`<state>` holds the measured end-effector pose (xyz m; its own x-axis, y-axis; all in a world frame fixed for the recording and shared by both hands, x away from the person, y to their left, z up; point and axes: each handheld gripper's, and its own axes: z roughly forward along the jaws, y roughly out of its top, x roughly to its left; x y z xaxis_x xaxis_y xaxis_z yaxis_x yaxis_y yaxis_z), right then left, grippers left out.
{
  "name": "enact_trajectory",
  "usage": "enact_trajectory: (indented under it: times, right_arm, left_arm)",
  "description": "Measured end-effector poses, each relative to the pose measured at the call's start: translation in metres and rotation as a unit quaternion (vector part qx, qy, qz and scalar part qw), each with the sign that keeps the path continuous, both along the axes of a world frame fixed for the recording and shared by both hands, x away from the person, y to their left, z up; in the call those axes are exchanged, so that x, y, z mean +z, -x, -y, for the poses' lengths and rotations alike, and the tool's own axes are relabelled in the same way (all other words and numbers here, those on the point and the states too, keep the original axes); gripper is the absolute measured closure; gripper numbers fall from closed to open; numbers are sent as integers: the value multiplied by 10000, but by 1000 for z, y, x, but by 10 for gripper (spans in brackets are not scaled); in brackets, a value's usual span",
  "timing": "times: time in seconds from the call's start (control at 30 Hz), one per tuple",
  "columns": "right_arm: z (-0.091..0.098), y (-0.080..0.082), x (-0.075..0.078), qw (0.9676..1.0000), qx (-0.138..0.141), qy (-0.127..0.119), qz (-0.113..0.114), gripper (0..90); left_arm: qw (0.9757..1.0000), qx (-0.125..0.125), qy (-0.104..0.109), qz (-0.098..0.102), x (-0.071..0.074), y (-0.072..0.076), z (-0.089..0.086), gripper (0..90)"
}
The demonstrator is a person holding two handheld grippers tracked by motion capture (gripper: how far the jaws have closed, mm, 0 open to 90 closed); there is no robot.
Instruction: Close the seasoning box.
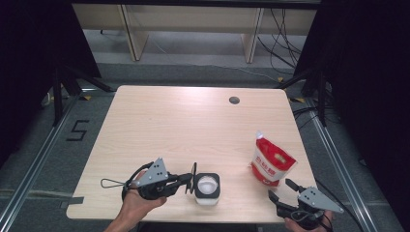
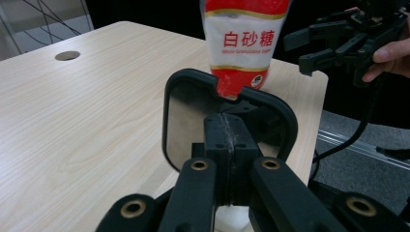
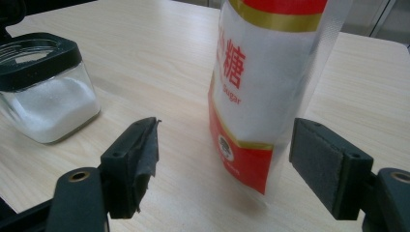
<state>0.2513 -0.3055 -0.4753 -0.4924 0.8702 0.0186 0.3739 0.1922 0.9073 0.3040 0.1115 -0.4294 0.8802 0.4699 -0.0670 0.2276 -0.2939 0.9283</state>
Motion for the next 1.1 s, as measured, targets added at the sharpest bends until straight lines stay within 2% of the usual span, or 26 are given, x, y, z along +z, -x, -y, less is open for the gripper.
enact_trajectory:
  times: [0.07,0.17,0.33,0.37,0.4,0.43,0.47,0.5,0.57,0.6,0.63,0.67,0.93,0.97,1.0,1.03,1.07,1.1]
  right_arm:
    - [1,-1,0,10000,34,37,72,270]
    - [2,-2,1,9999,103,32,40,270]
    - [2,-2,0,9999,69,44,88,270]
    - [1,-2,1,9999,113,14,58,270]
    - [2,-3,0,9996,94,151,209,271]
    - [2,-3,0,9996,100,158,193,270]
    - [-1,0,0,10000,33,0,-3,271]
    - [-1,0,0,10000,26,-26,-15,270]
    - [1,-2,1,9997,147,115,152,271]
    - [1,-3,0,9997,154,136,136,270]
    - [1,-2,0,9999,123,63,82,270]
    - [1,-1,1,10000,84,15,32,270]
    - [1,-2,1,9997,160,147,106,271]
    - [1,-2,1,9998,154,123,80,270]
    - [1,-1,1,9998,155,128,79,270]
    - [0,-2,1,9998,160,115,92,270]
    - [1,-3,0,9996,167,172,144,271]
    - [0,-2,1,9998,155,111,97,270]
  left_arm:
    - [10000,-43,-41,3,0,0,4,889]
    - [9999,-95,-52,-21,-1,-1,9,888]
    - [9998,-172,-56,-76,-4,-2,14,883]
    - [9998,-177,-115,-41,-4,-2,15,883]
    - [9997,-176,-148,-55,-4,-1,16,882]
    - [9996,-233,-165,-49,-5,-2,17,882]
    - [9996,-227,-132,-56,-6,-1,19,882]
    - [9996,-235,-162,-77,-7,-1,20,881]
    - [9994,-251,-193,-114,-8,-1,23,879]
    - [9992,-338,-200,-72,-9,-2,24,878]
    - [9993,-290,-192,-141,-10,-1,26,877]
    - [9990,-337,-260,-103,-11,-1,26,876]
    - [9984,-402,-326,-239,-19,1,33,864]
    - [9979,-496,-389,-177,-20,-1,33,862]
    - [9980,-431,-374,-279,-21,1,34,860]
    - [9977,-505,-408,-216,-22,-1,35,858]
    - [9978,-451,-356,-324,-25,0,36,856]
    - [9976,-440,-419,-322,-26,0,35,855]
